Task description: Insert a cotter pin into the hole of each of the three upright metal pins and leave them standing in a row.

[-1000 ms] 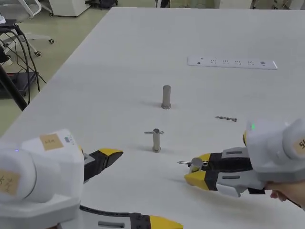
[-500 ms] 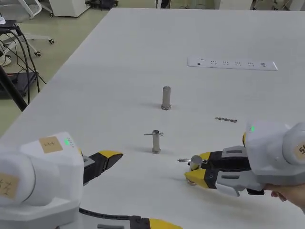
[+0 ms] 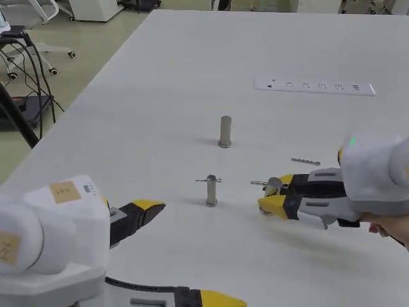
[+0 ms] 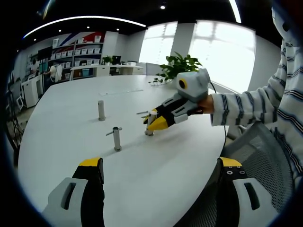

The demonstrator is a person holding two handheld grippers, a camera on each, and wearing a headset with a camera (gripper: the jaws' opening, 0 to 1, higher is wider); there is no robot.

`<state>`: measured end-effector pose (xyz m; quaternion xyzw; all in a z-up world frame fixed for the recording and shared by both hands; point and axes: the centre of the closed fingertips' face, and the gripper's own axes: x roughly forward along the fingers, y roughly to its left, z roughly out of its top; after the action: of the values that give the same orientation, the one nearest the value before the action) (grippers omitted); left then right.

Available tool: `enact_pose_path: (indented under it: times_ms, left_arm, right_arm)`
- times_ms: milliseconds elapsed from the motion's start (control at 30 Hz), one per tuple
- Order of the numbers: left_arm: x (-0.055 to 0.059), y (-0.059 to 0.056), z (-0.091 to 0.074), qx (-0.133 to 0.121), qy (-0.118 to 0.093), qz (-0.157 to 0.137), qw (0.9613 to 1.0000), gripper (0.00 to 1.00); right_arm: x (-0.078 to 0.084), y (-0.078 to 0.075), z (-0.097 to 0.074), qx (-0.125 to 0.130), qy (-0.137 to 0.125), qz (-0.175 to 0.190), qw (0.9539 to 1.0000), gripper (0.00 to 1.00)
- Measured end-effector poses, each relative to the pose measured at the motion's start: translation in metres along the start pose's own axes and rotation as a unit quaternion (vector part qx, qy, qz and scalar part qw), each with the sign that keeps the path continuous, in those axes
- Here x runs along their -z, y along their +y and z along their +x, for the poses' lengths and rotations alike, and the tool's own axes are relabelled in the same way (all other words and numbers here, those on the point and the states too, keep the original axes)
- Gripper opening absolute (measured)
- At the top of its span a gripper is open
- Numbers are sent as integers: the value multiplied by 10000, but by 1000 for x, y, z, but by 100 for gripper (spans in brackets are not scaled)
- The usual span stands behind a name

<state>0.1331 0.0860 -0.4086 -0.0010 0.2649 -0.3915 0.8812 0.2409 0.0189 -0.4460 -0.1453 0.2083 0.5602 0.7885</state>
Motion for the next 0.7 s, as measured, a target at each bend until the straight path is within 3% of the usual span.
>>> enact_pose_path:
  times_ms: [233,700]
  left_arm:
    - [2,1,0,-6,45,-10,10000,99]
    - [-1,3,-1,-6,-20,-69,10000,99]
  right_arm:
    - [5,-9,5,20,31,42,10000,8]
    - [14,-10,9,-23,51,88,9999,8]
